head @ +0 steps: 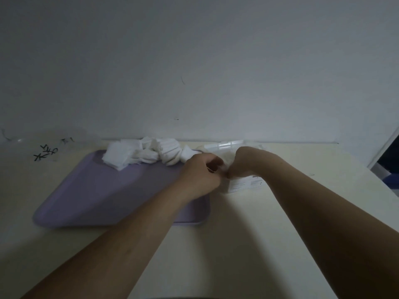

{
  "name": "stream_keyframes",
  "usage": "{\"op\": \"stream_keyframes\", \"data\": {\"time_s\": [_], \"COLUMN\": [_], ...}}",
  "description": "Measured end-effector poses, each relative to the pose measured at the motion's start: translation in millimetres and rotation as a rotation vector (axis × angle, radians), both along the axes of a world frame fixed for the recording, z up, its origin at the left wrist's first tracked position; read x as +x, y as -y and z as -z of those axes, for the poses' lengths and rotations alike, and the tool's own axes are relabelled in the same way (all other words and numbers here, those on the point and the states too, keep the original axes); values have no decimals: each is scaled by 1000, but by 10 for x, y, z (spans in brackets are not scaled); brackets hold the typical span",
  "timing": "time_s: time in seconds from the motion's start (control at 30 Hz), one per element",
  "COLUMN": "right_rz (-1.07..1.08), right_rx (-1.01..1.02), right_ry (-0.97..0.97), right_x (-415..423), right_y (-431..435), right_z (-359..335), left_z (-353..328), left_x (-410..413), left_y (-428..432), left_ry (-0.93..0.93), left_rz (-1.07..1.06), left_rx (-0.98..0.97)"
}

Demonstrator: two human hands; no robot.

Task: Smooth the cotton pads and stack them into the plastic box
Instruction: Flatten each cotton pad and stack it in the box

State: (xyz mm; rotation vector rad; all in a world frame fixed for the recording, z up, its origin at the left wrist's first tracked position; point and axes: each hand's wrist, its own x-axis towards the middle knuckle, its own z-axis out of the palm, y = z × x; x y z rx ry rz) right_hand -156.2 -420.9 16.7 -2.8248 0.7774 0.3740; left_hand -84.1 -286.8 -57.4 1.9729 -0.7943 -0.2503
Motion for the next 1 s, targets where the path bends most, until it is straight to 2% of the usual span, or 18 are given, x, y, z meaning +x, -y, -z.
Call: {"op": "stream_keyframes", "data": {"time_s": [0.13,0.33,0.57,0.73,0.83,0.9,1.0], "right_rz": [4,39,17,41,2,-22,-25], "right_rx": [23,169,180,196,101,-14,-191], "right_ry": [29,28,185,232,139,118,235], "right_x": [16,-141,-153,-130,-177,-196,-119], "right_y": [5,183,20,-65,-141,-186,-243], "right_z": [30,-96,85,143,-10,-160,-330], "left_z": [-5,-17,-21,-71,-82,-92,-154], "left_x": [15,2,-38,-103,-136,-100,36], "left_y": [10,-21,-9,-24,-92,-167,-372], "left_ry": [-32,-118,-217,-196,-185,-97,-22], "left_rz": [-4,-42,-33,-20,10,-2,-59], "left_rx": [15,-28,-67,-54,-40,-34,-68]}}
